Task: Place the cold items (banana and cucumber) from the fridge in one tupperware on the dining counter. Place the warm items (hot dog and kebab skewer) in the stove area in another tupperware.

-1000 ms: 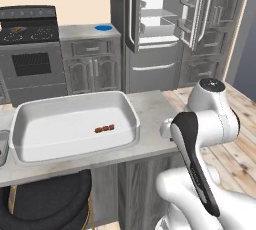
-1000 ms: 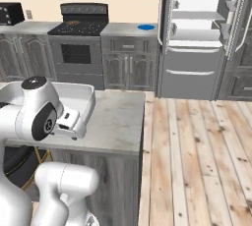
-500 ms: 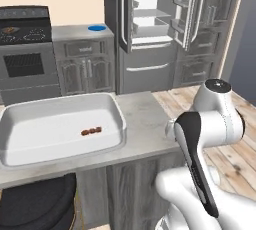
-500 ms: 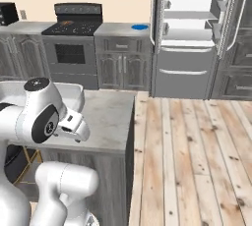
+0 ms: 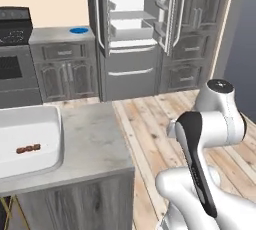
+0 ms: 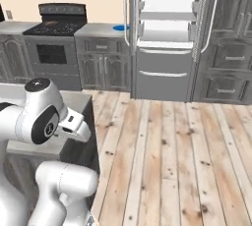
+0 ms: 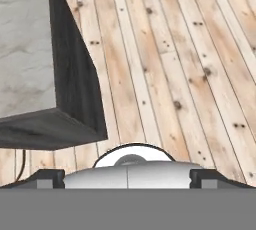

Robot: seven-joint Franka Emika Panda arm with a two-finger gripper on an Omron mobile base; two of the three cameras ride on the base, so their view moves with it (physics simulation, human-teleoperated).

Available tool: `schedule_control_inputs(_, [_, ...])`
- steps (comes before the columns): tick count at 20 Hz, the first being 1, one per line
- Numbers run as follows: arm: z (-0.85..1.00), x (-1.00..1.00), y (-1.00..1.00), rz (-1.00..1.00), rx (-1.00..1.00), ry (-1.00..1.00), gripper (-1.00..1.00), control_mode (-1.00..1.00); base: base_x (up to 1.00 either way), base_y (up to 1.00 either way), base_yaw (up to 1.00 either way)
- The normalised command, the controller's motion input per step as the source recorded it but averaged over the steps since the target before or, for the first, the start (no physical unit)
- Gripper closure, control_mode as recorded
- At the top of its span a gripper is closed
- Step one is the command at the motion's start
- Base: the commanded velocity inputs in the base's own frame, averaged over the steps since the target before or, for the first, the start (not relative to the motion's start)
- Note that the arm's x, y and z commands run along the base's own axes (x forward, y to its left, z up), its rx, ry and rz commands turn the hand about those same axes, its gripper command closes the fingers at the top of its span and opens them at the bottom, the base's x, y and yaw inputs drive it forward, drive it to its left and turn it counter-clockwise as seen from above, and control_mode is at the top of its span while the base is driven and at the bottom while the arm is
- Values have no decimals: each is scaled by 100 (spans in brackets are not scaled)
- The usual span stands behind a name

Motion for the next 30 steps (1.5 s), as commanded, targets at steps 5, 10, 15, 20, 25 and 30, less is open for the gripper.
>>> schedule_control_inputs(5, [0,0,0,0,0,0,-100,100,88,-100,30])
schedule_control_inputs(10, [0,0,0,0,0,0,-100,100,98,-93,48])
schedule_control_inputs(15, [0,0,0,0,0,0,-100,100,61,-91,40])
schedule_control_inputs(20, [0,0,0,0,0,0,-100,100,100,-62,51])
schedule_control_inputs(25, [0,0,0,0,0,0,-100,100,94,-76,53])
schedule_control_inputs(30, [0,0,0,0,0,0,-100,100,75,-99,45])
